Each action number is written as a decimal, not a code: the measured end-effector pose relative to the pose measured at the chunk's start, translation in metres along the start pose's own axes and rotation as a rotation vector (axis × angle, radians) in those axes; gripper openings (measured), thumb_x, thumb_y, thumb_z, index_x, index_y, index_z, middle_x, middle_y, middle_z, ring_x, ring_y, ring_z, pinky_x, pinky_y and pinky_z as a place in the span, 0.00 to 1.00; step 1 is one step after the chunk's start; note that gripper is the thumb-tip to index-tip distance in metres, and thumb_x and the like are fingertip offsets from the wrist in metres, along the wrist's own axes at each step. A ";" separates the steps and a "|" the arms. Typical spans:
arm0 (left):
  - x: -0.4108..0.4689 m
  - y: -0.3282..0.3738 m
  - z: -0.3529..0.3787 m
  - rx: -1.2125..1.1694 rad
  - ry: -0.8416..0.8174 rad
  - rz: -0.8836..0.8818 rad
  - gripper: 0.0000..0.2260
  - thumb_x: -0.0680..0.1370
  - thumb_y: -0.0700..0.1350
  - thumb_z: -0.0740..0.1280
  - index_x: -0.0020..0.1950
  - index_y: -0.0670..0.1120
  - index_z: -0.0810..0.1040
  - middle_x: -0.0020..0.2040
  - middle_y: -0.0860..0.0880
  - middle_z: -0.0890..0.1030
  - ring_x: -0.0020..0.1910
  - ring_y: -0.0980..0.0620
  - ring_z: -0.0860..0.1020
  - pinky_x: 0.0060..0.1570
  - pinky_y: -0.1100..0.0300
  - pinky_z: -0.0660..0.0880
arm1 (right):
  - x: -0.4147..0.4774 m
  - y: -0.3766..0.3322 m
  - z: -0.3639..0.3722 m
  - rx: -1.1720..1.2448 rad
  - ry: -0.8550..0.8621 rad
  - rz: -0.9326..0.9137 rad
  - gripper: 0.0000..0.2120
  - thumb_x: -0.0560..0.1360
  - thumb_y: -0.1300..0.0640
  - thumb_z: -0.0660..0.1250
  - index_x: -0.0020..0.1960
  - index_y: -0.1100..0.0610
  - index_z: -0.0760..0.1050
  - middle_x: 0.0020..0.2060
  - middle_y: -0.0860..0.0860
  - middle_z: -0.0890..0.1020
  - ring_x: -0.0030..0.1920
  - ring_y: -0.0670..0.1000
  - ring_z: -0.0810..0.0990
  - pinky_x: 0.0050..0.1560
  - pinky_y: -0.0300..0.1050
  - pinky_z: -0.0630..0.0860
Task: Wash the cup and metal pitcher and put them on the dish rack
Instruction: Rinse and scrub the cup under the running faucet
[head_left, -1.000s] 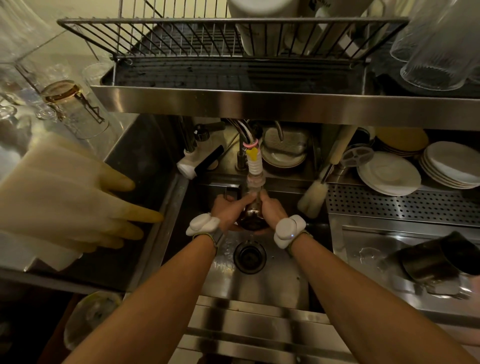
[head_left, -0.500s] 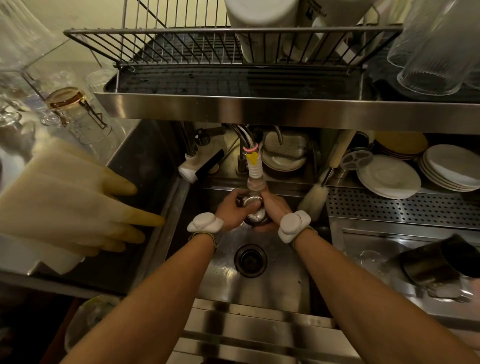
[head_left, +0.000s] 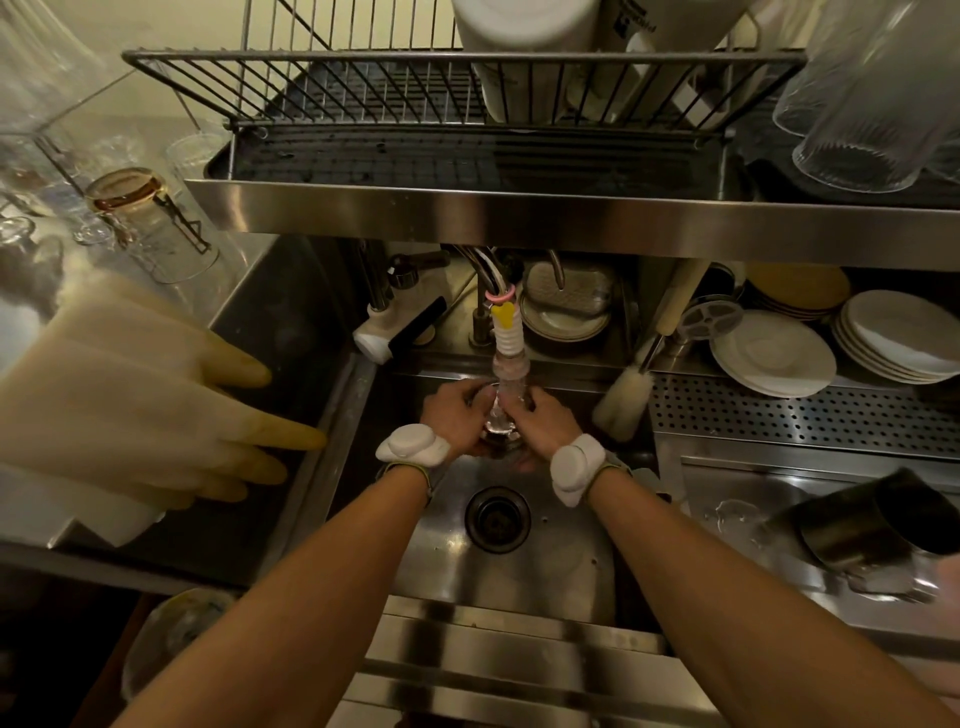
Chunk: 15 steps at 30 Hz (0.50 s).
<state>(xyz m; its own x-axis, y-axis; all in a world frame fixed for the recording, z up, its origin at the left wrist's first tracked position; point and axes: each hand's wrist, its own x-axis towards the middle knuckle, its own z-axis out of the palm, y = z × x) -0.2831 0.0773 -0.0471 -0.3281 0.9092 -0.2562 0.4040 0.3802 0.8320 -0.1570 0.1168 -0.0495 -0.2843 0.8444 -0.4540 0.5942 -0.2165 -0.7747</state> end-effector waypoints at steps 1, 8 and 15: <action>0.001 0.000 -0.001 0.002 0.007 0.001 0.15 0.78 0.50 0.64 0.63 0.49 0.79 0.61 0.42 0.81 0.57 0.42 0.81 0.55 0.44 0.79 | 0.001 0.001 0.001 0.039 -0.022 0.010 0.25 0.76 0.38 0.59 0.65 0.54 0.71 0.62 0.57 0.78 0.58 0.61 0.78 0.59 0.59 0.76; -0.001 -0.003 -0.002 -0.009 -0.005 -0.014 0.20 0.73 0.49 0.70 0.65 0.49 0.78 0.60 0.43 0.81 0.56 0.43 0.81 0.54 0.44 0.80 | 0.000 0.001 0.000 0.159 -0.022 0.034 0.22 0.76 0.41 0.62 0.64 0.52 0.71 0.58 0.54 0.79 0.50 0.61 0.82 0.44 0.53 0.83; -0.001 0.003 0.003 0.027 0.079 -0.012 0.17 0.77 0.49 0.65 0.66 0.49 0.76 0.60 0.42 0.81 0.59 0.42 0.79 0.58 0.46 0.77 | 0.002 0.000 -0.002 0.093 0.050 -0.062 0.20 0.76 0.45 0.65 0.63 0.53 0.74 0.55 0.52 0.80 0.52 0.54 0.80 0.45 0.40 0.77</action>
<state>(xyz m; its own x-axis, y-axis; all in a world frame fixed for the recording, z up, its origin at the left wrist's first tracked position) -0.2791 0.0780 -0.0452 -0.3992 0.8887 -0.2254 0.4220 0.3963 0.8154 -0.1557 0.1193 -0.0495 -0.2788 0.8805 -0.3834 0.5036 -0.2059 -0.8390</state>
